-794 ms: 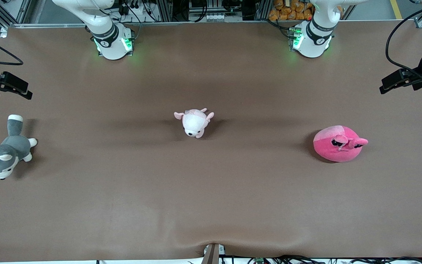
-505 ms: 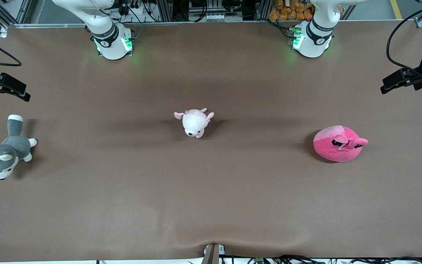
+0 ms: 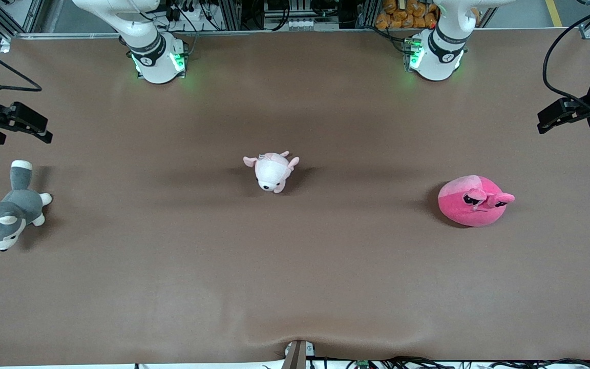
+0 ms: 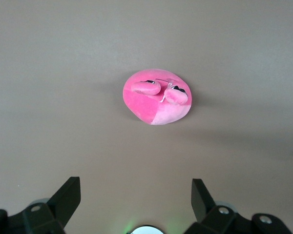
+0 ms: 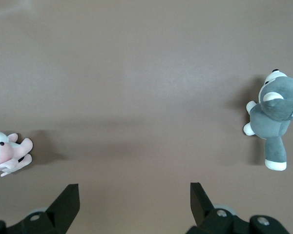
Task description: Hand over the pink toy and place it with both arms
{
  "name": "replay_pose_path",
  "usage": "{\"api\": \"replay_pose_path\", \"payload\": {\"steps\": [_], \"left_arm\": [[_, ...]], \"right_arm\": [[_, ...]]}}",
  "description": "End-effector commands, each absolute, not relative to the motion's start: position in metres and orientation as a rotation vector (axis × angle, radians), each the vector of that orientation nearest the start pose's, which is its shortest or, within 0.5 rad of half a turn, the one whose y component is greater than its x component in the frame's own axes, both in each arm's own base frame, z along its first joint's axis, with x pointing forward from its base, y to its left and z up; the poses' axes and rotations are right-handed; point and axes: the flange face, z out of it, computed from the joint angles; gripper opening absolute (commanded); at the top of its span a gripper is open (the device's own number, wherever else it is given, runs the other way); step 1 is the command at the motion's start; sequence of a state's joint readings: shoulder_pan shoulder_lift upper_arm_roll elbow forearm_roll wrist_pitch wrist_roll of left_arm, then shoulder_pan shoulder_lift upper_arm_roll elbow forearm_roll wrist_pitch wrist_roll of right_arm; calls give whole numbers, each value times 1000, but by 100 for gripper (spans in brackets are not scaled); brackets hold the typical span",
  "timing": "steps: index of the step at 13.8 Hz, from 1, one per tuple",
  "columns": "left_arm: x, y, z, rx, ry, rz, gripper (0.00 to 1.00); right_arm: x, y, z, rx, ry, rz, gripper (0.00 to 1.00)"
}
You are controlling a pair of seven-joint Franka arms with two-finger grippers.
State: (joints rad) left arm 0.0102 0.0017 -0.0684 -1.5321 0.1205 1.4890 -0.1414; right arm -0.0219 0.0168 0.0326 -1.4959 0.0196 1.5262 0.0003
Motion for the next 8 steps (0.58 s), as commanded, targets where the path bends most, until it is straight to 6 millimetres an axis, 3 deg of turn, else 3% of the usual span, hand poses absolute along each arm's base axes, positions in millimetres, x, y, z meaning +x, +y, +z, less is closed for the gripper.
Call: {"api": "replay_pose_path", "payload": {"steps": [1, 8], "left_arm": [[548, -19, 637, -3004, -127, 61, 100], [549, -21, 633, -3022, -130, 75, 100]], "right_arm": [[555, 5, 647, -3121, -2, -19, 100], [543, 1, 656, -3123, 9, 26, 100]]}}
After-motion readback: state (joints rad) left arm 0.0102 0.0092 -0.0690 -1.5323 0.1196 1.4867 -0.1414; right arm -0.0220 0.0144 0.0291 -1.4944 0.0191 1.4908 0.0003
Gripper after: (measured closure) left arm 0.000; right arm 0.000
